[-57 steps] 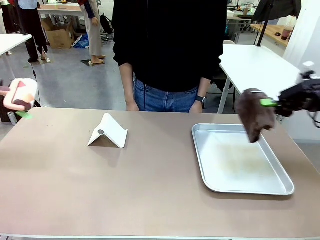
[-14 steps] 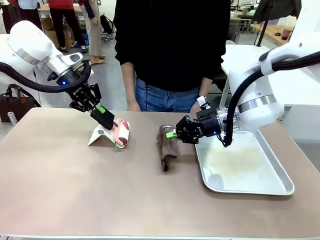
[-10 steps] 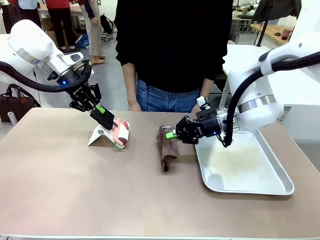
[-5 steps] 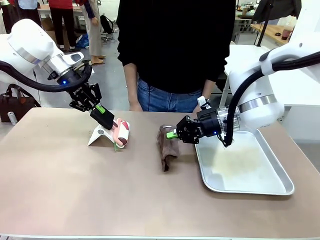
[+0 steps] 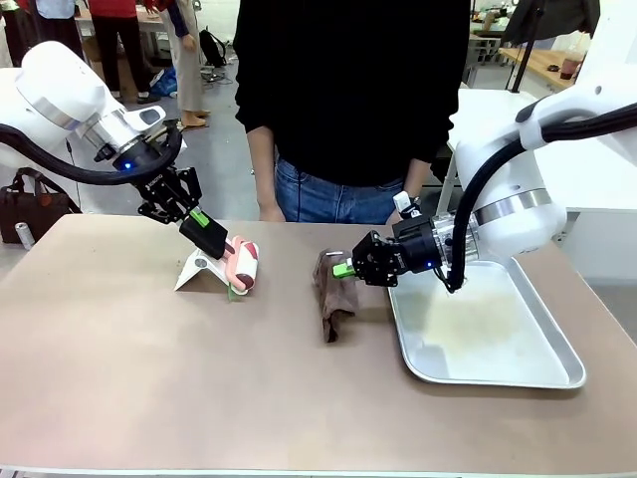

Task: Clean the surface of the table.
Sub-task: Return the Lint Roller and towel to their original positions.

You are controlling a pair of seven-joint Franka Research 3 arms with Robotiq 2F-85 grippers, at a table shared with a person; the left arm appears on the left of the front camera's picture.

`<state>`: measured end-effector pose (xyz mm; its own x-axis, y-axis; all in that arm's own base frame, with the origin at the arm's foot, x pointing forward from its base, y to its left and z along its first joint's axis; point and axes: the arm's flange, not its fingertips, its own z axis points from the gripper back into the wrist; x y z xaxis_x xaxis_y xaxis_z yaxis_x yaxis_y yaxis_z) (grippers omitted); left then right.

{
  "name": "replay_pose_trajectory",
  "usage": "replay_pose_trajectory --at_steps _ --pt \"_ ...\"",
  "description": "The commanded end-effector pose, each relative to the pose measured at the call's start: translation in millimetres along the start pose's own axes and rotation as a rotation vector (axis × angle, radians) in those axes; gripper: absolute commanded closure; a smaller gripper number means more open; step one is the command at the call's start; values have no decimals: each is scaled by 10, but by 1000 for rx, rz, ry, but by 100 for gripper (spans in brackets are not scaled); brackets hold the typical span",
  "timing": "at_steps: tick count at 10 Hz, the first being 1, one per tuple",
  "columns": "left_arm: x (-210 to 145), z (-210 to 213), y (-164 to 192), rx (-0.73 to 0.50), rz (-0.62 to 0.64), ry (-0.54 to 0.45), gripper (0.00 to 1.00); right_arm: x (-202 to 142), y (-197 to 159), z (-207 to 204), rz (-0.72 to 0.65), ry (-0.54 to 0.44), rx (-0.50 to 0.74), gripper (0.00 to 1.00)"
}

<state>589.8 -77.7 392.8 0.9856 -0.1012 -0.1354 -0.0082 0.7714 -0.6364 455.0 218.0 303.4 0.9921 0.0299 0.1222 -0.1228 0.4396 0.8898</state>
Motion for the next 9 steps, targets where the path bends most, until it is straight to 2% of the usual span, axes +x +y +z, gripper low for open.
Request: replay_pose_trajectory --at_steps 1,5,6,7,8,9 --pt "-8 -115 112 16 14 23 78 80 20 0 -30 37 -117 90" --pt "-6 -119 133 7 -6 27 78 126 117 -19 -44 51 -233 90" --pt "-4 -129 136 10 -8 27 78 134 125 -22 -50 50 -247 75" --pt "-2 -132 140 10 -9 30 37 137 127 -20 -60 47 -258 36" --pt "-3 -127 141 8 -9 30 20 136 130 -10 -64 49 -265 22" --pt "-5 -125 142 12 -5 29 0 127 133 -7 -63 53 -272 0"
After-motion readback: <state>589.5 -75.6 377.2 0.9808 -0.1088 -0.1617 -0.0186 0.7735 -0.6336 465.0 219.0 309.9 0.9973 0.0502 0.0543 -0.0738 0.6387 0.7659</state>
